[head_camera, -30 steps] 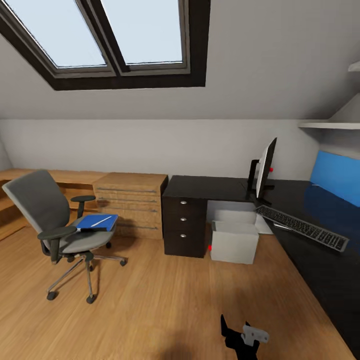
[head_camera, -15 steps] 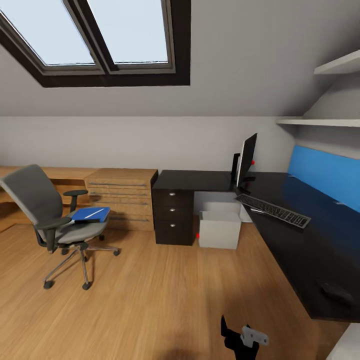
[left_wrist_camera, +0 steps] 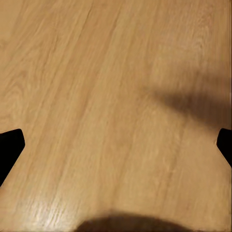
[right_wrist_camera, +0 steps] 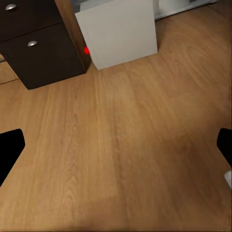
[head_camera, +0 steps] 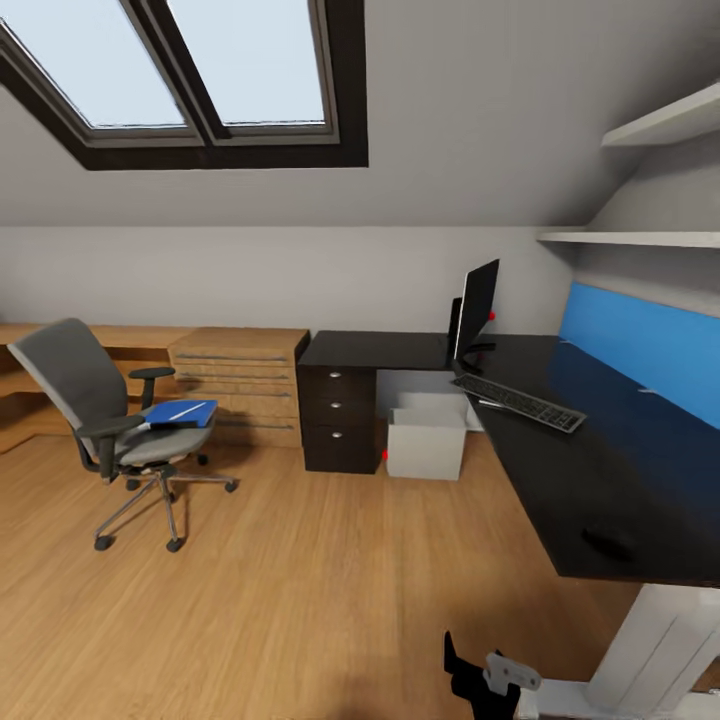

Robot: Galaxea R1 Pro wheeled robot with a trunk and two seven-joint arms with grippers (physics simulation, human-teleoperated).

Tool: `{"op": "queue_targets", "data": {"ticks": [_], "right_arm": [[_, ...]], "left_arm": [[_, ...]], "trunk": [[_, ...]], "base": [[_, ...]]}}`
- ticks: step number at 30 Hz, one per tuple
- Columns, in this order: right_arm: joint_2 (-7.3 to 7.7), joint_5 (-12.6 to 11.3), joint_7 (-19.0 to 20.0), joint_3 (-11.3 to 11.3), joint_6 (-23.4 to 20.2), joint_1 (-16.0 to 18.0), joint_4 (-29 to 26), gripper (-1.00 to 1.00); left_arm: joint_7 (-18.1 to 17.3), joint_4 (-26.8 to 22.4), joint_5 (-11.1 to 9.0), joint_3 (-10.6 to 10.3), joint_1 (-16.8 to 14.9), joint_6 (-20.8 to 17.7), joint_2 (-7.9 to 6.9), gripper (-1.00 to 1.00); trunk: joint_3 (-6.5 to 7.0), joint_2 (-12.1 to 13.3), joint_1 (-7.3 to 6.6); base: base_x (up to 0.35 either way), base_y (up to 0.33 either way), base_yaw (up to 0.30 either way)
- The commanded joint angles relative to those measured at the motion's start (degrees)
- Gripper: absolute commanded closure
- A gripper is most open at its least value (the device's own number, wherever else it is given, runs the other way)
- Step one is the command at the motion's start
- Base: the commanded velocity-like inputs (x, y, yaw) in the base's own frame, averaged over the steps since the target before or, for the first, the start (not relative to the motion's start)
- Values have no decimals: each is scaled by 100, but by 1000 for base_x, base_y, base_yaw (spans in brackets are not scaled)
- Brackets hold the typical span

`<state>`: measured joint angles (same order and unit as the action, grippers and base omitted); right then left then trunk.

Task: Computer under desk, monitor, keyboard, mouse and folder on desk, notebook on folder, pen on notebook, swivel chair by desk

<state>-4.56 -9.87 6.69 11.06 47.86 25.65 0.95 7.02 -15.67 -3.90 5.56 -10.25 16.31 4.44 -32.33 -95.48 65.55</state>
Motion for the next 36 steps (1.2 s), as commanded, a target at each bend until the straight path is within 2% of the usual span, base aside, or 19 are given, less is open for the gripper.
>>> {"op": "queue_targets", "data": {"ticks": [1,6,13,32,36], "right_arm": [[0,-56,60,19,19,4,10,-100],[-7,-53,60,19,15,5,10,-100],[-13,-46,61,11,-63,2,4,-100],[-17,-38,74,11,-77,3,1,-100],[-29,59,116,3,-62,2,-12,-100]], "left_arm": [[-8,2,-41,16,-3,21,3,-100],[-8,2,-41,19,-3,22,0,-100],[-1,-5,-55,28,-3,37,-5,-100],[9,-7,-49,33,-3,31,3,-100],[9,-7,-49,33,-3,30,4,-100]], "trunk": [[-6,-3,-1],[-8,-3,-1],[-8,-3,-1],[333,759,-419],[405,920,-507]], "base": [[-52,-323,0],[-21,-333,0],[-1,-78,0],[0,-2,0],[0,0,0]]}}
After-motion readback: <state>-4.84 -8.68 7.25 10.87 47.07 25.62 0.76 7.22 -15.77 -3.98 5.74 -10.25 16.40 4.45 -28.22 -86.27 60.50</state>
